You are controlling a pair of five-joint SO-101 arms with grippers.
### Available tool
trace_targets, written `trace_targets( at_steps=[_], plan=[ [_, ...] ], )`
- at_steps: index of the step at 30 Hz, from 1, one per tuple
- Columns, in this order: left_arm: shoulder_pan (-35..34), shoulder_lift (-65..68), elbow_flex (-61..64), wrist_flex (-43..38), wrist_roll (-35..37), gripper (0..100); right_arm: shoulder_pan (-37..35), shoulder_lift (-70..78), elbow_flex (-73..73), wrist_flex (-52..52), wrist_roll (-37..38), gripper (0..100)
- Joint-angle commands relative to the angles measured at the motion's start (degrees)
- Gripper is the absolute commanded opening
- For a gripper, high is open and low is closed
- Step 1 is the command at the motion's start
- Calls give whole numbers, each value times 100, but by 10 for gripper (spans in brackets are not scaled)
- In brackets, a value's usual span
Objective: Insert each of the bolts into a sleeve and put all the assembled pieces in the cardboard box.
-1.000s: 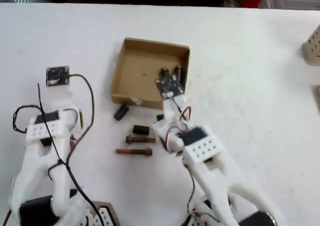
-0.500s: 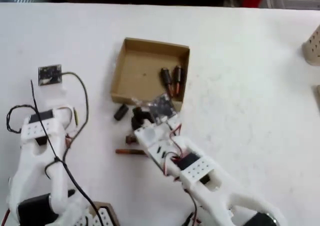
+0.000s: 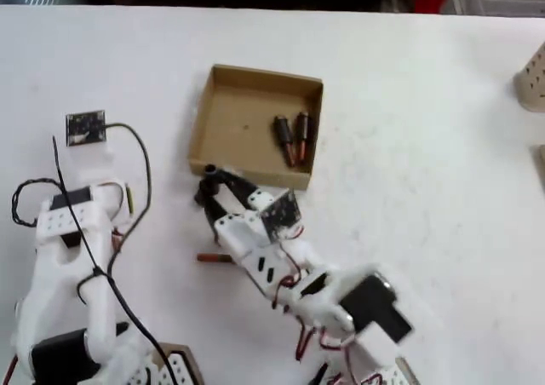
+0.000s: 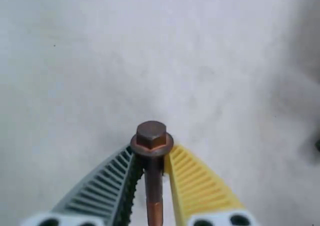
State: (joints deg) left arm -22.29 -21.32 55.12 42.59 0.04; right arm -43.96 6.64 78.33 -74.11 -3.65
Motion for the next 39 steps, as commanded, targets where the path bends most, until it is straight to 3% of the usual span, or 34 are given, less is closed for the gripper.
trace_targets(
  at_steps=[1,5,11,20,31,39],
  plan=[
    [-13,-40,-325,-132,70,24,-251,945,-264,-1736,70,17],
    [-13,-48,-387,-167,158,24,-295,1903,-633,-2316,79,17],
    [31,-57,-888,-246,949,22,-268,2255,-853,-2334,79,17],
    [857,-92,-1662,-246,967,22,-268,2273,-844,-2299,79,17],
    [1851,-2492,-1002,-290,985,22,-268,2273,-835,-2290,79,17],
    [2396,-2826,-747,-484,993,22,-295,2273,-721,-2290,79,17]
  ],
)
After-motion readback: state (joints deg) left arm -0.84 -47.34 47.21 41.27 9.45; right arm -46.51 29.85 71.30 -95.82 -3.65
